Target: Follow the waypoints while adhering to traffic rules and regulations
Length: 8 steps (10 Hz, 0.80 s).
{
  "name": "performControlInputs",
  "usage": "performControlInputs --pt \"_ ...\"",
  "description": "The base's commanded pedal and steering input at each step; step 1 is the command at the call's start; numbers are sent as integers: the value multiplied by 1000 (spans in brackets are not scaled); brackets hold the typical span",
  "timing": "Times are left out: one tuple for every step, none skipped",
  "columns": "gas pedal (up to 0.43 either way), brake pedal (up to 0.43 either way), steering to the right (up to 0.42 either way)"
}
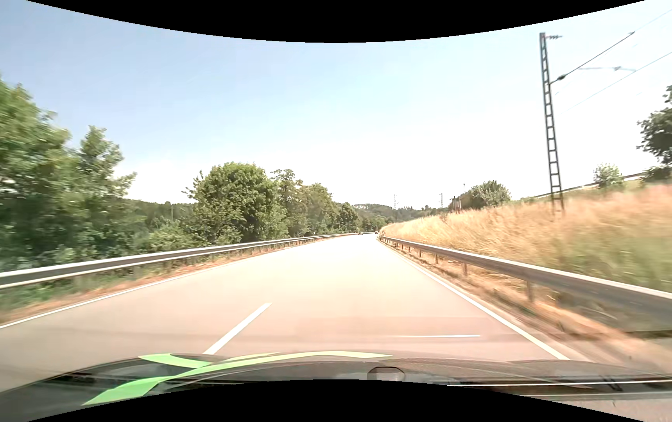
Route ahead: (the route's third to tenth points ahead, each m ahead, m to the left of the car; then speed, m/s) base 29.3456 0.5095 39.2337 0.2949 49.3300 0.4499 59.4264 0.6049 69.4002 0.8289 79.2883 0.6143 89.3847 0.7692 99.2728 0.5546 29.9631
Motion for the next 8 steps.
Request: performControlInputs --pt "220 0 1" --pt "220 0 1" --pt "220 0 1" --pt "220 0 1" --pt "220 0 1" --pt "220 0 1" --pt "220 0 1" --pt "220 0 1"
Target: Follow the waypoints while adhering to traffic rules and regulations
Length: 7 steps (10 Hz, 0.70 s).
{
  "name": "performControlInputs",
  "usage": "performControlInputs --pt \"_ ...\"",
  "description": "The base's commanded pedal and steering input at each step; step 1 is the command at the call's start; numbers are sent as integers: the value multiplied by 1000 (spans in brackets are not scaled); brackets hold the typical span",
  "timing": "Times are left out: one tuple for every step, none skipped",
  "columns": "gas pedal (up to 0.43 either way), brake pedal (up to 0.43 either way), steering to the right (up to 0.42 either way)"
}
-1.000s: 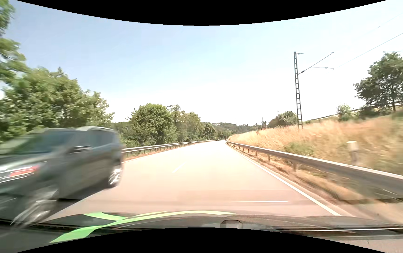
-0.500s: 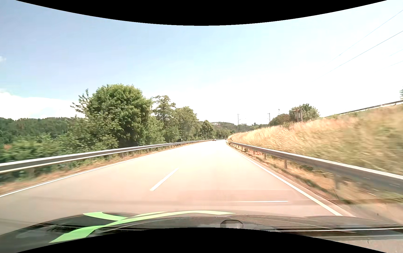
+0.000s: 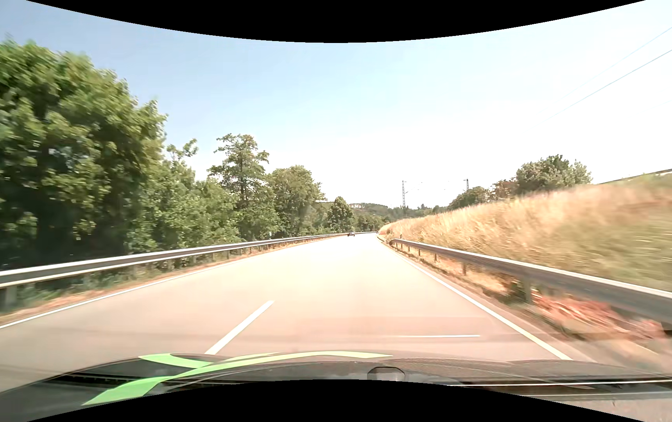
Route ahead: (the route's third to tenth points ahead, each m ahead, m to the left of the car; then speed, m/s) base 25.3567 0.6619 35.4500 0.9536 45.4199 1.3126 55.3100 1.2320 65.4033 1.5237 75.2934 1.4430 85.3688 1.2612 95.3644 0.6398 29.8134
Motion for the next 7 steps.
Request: performControlInputs --pt "228 0 1" --pt "260 0 1" --pt "260 0 1" --pt "280 0 1" --pt "299 0 1" --pt "311 0 1" --pt "331 0 1"
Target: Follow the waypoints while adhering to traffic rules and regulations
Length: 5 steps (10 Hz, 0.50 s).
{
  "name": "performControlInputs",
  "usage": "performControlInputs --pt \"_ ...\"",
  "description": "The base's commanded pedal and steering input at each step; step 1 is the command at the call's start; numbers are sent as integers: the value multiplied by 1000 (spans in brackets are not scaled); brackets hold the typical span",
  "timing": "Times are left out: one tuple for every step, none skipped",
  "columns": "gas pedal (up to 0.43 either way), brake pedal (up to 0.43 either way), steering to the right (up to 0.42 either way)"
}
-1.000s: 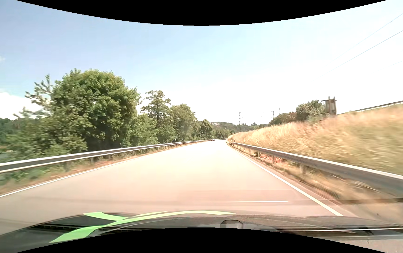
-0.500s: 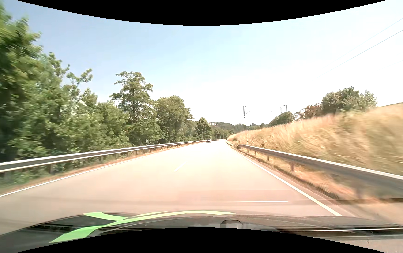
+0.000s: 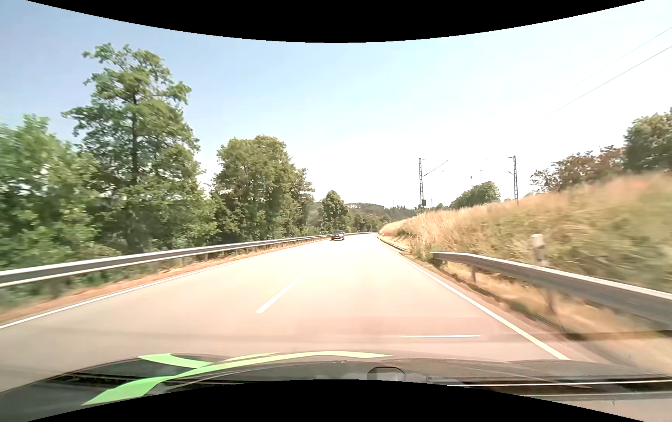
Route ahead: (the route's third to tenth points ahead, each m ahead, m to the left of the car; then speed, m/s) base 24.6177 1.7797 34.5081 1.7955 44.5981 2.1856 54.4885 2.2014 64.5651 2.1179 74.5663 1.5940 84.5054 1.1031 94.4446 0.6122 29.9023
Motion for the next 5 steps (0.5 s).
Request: performControlInputs --pt "331 0 1" --pt "339 0 1" --pt "350 0 1" --pt "350 0 1" --pt "319 0 1"
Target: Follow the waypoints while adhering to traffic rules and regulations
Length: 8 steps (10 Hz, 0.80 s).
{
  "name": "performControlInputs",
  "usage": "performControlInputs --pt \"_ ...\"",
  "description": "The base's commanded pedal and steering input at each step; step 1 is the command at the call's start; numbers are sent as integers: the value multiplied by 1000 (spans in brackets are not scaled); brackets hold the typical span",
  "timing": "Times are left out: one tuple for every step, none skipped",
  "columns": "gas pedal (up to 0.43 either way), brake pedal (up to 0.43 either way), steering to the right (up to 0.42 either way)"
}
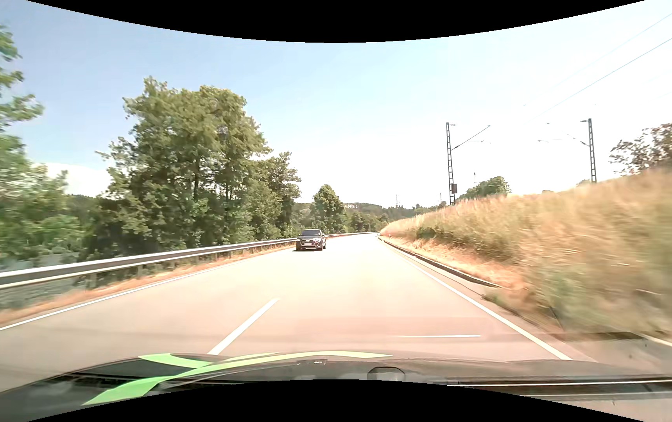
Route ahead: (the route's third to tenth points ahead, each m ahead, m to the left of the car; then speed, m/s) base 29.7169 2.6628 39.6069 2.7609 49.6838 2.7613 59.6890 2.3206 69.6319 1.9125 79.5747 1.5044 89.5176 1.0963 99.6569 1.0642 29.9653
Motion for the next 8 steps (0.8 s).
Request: performControlInputs --pt "268 0 1" --pt "248 0 1" --pt "240 0 1" --pt "240 0 1" --pt "240 0 1" --pt "248 0 1" --pt "260 0 1" --pt "268 0 1"
